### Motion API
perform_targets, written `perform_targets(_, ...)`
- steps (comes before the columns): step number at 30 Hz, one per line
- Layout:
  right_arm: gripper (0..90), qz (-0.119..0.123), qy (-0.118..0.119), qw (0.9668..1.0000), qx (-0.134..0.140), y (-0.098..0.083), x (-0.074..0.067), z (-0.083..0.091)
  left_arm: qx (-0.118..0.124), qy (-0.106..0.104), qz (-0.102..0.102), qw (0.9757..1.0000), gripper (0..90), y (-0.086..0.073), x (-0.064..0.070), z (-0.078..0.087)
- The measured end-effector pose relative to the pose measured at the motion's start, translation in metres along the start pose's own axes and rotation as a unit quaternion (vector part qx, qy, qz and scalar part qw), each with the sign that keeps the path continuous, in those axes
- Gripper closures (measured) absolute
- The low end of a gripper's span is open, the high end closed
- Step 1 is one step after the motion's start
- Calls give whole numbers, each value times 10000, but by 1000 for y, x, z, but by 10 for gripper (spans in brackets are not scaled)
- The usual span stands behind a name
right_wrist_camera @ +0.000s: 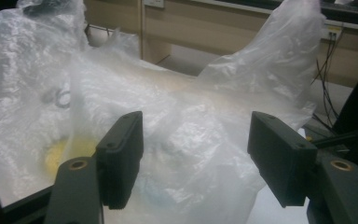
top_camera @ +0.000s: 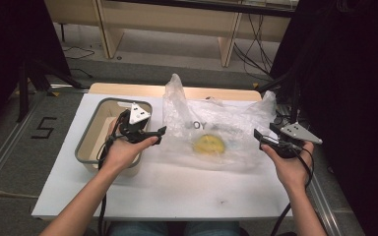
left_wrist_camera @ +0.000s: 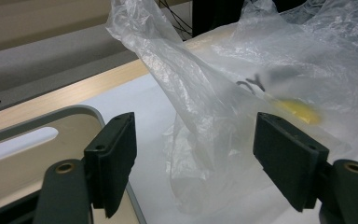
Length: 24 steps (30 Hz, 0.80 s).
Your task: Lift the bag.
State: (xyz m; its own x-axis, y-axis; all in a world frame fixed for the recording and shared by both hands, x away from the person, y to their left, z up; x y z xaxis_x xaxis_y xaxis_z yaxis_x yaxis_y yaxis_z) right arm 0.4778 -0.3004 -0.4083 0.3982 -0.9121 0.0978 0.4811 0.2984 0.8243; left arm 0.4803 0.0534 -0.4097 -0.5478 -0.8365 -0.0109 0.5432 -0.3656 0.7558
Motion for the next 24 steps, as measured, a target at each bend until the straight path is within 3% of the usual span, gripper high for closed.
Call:
perform_targets(9, 369, 79, 265, 9996, -71, -6, -13, 2, -64, -66, 9, 10000, 295, -10, -2, 4)
perform_targets(24, 371, 200, 720, 9968, -273, -23, -27, 2, -239, -267, -290, 9989, 294, -31, 8, 7)
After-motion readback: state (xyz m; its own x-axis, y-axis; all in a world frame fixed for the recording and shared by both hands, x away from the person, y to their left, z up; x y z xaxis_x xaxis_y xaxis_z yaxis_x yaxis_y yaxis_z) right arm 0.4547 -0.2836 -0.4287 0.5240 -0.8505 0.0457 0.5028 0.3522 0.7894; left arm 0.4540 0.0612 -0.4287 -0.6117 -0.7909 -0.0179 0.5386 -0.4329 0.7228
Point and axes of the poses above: each handheld gripper's, and its own axes: z roughly backward along the jaws, y roughly out of its top, x roughly to its right, the point moved 9 cm from there along -z, roughly forward along the jaws, and after that the axes turned 14 degrees about -x, right-handed, at the moved point
